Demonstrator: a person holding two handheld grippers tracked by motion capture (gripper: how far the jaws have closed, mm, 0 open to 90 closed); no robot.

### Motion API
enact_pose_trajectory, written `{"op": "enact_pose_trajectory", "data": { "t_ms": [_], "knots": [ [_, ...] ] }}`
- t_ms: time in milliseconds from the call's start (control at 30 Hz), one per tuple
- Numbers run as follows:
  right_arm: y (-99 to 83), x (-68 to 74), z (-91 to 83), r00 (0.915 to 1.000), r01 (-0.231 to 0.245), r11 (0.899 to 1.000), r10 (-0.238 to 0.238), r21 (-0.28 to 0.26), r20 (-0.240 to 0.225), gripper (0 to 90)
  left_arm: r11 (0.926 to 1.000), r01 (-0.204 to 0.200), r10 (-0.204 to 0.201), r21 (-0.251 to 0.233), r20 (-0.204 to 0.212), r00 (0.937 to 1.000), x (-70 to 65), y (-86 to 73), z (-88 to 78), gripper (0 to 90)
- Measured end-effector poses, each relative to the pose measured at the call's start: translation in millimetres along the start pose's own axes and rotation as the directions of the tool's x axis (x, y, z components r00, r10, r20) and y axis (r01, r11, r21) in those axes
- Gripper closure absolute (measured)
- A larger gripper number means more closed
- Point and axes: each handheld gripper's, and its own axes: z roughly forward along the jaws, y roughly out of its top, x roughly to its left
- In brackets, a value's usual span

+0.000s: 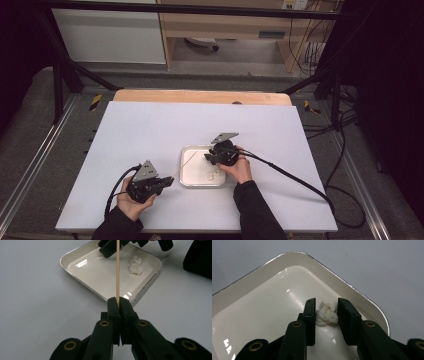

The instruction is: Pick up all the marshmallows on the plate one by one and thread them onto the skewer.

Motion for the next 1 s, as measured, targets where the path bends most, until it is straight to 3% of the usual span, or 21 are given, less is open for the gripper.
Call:
{"op": "enact_pose_trajectory", "data": {
  "t_ms": [267,567,800,1000],
  "knots": [
    [4.7,0.4,-11.2,0.9998,-0.008,1.0,0.008,-0.017,-0.02,72.9,1.0,-0.001,0.001,-0.004,0.0,1.0,-0.3,0.0,-0.5,88.5],
    [12.3,5.3,-42.7,0.9956,-0.038,0.996,0.031,-0.082,-0.088,74.0,0.9997,-0.007,0.007,-0.022,0.0,1.0,-2.1,-0.1,-0.8,88.5],
    [14.4,4.8,-71.6,0.9848,-0.099,0.981,0.073,-0.165,-0.157,74.6,0.9988,-0.011,0.011,-0.049,-0.001,0.9999,-5.3,0.3,-1.3,88.6],
    [17.3,5.8,-89.7,0.9717,-0.143,0.963,0.092,-0.23,-0.218,75.0,0.9981,-0.018,0.018,-0.059,0.002,0.9998,-7.9,0.8,-0.2,88.5]
  ]
}}
